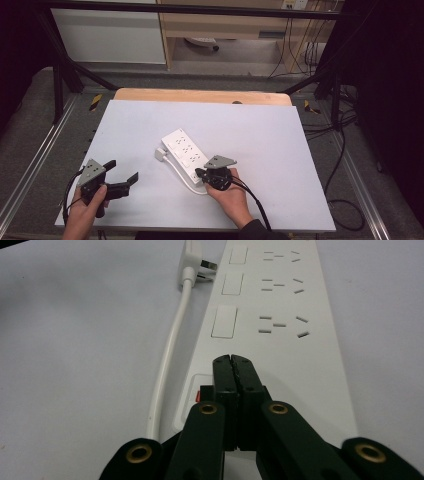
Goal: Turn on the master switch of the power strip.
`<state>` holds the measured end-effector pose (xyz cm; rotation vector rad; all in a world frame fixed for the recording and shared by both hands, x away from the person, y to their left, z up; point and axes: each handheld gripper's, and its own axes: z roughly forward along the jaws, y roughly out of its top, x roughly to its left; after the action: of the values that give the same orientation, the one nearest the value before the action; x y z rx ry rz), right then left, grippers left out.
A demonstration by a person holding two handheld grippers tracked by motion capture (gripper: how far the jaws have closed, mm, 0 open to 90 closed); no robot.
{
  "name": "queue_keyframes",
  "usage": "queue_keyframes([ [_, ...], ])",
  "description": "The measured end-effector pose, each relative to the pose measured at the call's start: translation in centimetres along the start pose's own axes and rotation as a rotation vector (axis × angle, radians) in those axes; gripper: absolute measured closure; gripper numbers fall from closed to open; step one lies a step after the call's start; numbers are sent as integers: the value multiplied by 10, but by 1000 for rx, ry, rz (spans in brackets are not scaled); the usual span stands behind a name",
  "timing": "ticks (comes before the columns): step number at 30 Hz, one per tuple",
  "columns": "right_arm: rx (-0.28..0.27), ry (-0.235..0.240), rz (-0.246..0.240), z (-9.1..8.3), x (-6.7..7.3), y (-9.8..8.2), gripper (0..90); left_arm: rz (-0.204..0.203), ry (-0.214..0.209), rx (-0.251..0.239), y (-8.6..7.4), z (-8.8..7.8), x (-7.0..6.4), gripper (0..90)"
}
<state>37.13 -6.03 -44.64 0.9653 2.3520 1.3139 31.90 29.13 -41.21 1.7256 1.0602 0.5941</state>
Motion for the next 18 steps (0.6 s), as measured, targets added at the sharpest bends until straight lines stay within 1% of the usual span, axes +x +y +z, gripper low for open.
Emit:
queue_keyframes([
  [4,4,0,6,0,0,0,900,-2,1,1,0,0,0,56],
  [14,11,-1,3,0,0,1,900,0,1,3,0,0,0,57],
  [17,17,-4,-1,0,1,1,900,5,0,5,0,1,0,57],
  [18,17,-6,-9,0,1,1,900,3,-2,6,0,1,0,57],
])
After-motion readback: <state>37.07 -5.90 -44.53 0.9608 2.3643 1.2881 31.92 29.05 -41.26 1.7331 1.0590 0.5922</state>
